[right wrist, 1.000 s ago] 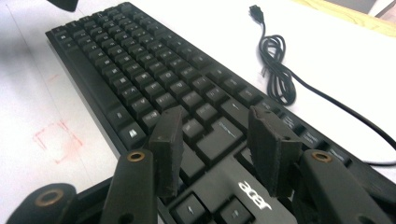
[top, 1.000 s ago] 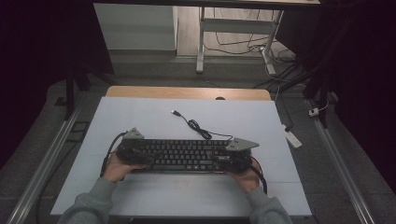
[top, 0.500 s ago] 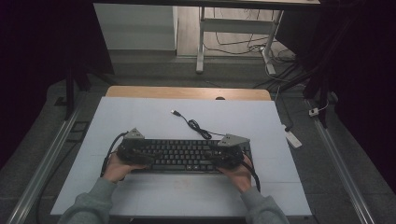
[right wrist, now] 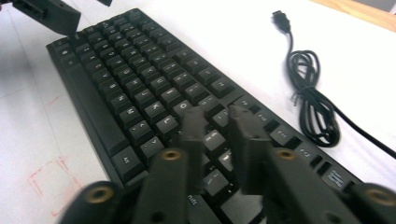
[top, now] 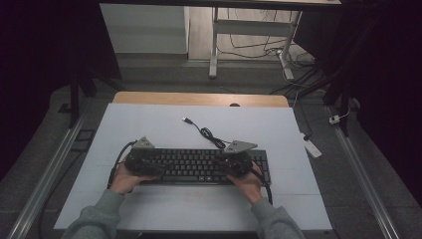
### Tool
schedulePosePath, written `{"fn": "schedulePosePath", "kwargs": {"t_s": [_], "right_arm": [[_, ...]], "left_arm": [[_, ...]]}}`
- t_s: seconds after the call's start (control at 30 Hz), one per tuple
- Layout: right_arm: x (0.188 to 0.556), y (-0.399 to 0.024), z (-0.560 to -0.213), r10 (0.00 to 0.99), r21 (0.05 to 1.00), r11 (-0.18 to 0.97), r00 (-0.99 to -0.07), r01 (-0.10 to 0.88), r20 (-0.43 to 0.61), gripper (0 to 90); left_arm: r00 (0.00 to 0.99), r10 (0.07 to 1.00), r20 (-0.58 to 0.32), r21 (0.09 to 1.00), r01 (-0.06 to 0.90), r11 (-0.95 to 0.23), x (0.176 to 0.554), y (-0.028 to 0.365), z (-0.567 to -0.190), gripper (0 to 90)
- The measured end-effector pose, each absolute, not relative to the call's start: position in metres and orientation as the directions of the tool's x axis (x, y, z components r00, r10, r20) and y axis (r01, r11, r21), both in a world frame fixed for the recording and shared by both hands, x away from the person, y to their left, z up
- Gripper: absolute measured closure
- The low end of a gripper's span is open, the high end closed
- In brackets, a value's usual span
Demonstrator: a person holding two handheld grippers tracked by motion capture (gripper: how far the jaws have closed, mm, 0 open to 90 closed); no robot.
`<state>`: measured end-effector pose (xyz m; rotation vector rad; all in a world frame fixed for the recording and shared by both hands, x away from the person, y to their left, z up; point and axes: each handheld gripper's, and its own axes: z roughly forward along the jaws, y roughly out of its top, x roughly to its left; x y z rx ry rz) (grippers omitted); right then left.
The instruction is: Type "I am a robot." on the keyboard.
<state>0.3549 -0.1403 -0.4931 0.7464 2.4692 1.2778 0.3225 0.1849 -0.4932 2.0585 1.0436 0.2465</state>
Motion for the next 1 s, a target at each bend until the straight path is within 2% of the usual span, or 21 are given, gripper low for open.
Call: {"fn": "schedulePosePath", "kwargs": {"t_s": [0.13,0.7,1.0], "right_arm": [[0.356,-0.134,-0.495,0.529,0.805,0.504,-0.849,0.312,-0.002,89.0],[0.372,-0.090,-0.507,0.488,0.773,0.555,-0.873,0.308,-0.003,89.3],[0.376,-0.082,-0.512,0.488,0.758,0.573,-0.873,0.312,-0.009,89.1]], "left_arm": [[0.645,0.746,-0.166,0.726,0.592,-0.350,0.323,0.185,-0.493,24.3],[0.646,0.747,-0.160,0.727,0.589,-0.353,0.322,0.186,-0.493,24.4],[0.648,0.745,-0.160,0.727,0.587,-0.355,0.322,0.186,-0.493,24.3]]}}
